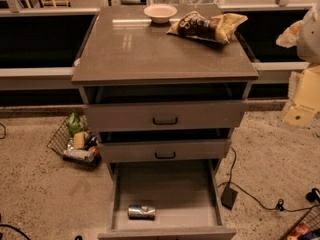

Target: Pick redbull can from bottom drawer and place on counter

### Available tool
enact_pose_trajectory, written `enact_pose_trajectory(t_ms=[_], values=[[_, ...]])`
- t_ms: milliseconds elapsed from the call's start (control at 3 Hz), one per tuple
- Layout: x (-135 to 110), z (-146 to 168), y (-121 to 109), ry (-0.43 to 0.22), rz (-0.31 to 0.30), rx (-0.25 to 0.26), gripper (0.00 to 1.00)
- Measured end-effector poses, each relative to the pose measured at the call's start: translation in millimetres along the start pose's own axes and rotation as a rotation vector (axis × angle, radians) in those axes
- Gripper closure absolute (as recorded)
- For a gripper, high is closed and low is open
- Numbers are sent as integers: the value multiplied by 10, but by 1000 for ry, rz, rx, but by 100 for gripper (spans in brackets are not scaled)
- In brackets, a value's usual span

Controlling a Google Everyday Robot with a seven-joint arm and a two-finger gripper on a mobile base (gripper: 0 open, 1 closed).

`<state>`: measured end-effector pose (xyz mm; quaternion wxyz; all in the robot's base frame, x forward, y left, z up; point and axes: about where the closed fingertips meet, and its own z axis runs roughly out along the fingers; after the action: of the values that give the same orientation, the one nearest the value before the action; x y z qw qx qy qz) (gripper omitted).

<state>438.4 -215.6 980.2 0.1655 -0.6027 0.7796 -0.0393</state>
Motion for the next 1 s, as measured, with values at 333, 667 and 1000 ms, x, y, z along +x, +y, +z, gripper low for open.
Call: enact_pose_trajectory(t_ms=[333,667,1000], values=[[0,0,0,0,0,0,0],[-49,516,276,-61,-56,-59,0],[-132,1173,661,-166,-97,-127,0]])
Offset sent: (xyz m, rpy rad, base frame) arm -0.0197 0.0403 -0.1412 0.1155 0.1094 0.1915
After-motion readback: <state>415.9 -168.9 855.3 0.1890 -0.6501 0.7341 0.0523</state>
